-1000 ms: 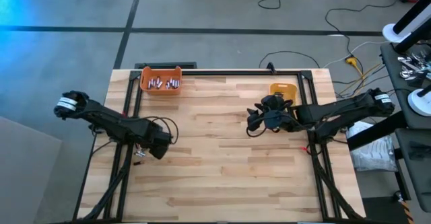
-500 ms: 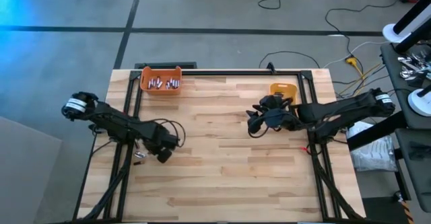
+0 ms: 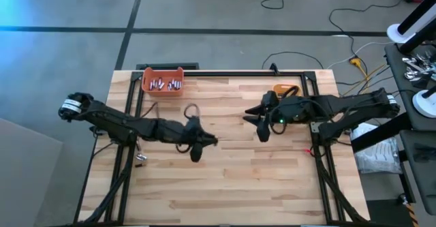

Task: Sort batteries
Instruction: Put the black battery into the yellow bin

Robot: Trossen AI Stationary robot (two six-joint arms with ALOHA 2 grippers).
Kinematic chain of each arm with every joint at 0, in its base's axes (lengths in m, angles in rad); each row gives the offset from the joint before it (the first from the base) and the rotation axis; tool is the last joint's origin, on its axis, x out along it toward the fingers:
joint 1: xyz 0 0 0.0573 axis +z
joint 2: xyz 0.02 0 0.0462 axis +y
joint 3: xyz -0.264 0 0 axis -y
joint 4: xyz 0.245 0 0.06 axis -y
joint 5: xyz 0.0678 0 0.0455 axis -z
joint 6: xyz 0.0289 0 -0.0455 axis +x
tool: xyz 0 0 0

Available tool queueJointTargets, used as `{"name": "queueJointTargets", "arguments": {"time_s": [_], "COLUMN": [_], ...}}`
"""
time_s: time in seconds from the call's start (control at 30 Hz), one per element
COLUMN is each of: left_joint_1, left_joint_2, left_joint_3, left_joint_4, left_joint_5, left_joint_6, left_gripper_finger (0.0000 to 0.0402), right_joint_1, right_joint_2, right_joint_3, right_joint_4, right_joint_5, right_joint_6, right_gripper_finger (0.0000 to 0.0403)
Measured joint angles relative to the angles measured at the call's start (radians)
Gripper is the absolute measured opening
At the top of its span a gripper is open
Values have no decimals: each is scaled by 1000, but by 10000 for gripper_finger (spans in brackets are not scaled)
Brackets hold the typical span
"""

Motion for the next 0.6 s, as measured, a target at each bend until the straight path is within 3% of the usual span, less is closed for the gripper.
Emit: {"name": "queueJointTargets", "arguments": {"time_s": [0.1, 0.2, 0.43, 0.6], "left_joint_1": [14, 39, 107, 115], "left_joint_2": [6, 14, 41, 56], "left_joint_3": [0, 3, 41, 73], "left_joint_4": [247, 379, 395, 396], "left_joint_5": [9, 6, 23, 62], "left_joint_6": [81, 135, 135, 130], "left_gripper_finger": [24, 24, 23, 23], "right_joint_1": [13, 13, 12, 8], "right_joint_2": [0, 0, 83, 151], "right_joint_3": [1, -11, -15, 16], "right_joint_4": [21, 70, 179, 174], "right_joint_5": [-24, -89, -144, -138], "right_joint_6": [7, 50, 66, 8], "right_gripper_finger": [123, 138, 203, 220]}}
